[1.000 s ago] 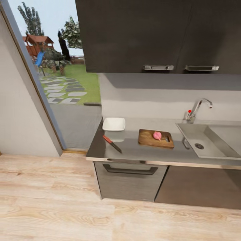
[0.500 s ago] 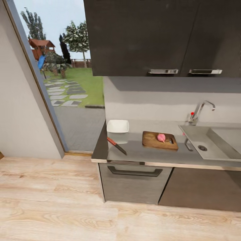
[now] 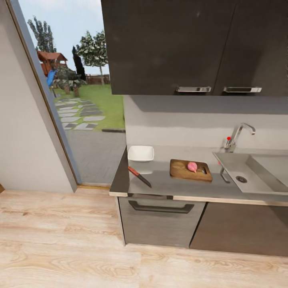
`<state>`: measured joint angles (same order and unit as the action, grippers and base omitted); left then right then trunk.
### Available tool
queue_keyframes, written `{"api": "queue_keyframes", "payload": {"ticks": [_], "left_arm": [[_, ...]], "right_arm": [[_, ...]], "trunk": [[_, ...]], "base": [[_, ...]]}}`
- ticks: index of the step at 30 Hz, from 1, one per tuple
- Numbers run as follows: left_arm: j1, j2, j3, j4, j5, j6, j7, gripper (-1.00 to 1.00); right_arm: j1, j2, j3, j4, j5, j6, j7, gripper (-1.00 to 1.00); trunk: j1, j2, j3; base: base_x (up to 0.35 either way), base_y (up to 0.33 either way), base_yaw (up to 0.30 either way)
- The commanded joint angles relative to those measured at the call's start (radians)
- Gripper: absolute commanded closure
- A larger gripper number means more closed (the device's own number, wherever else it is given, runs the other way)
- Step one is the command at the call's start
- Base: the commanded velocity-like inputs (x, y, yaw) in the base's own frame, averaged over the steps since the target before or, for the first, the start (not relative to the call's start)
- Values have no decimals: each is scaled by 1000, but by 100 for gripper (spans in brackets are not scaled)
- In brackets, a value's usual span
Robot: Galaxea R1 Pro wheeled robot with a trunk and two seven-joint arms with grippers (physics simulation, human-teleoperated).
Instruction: In the kitchen, take the Vidalia onion out of the sink, dice it on the chopping board with the paring knife, put the diced onion into the bowl on the countertop, then place both the paring knife and the chopping board into the sink.
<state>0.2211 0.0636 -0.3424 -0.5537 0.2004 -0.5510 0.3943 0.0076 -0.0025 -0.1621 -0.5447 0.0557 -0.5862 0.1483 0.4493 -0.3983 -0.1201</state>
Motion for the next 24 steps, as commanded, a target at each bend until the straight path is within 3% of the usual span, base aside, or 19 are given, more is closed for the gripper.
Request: {"api": "queue_keyframes", "payload": {"ticks": [1, 24], "left_arm": [[0, 1, -9, -2, 10, -2, 6, -100], [0, 1, -9, -2, 10, -2, 6, -100]], "right_arm": [[0, 1, -7, -1, 6, -1, 7, -100], [0, -3, -7, -1, 7, -2, 7, -100]], "trunk": [[1, -2, 0], [1, -2, 24]], "base": [[0, 0, 0], [0, 0, 0]]}}
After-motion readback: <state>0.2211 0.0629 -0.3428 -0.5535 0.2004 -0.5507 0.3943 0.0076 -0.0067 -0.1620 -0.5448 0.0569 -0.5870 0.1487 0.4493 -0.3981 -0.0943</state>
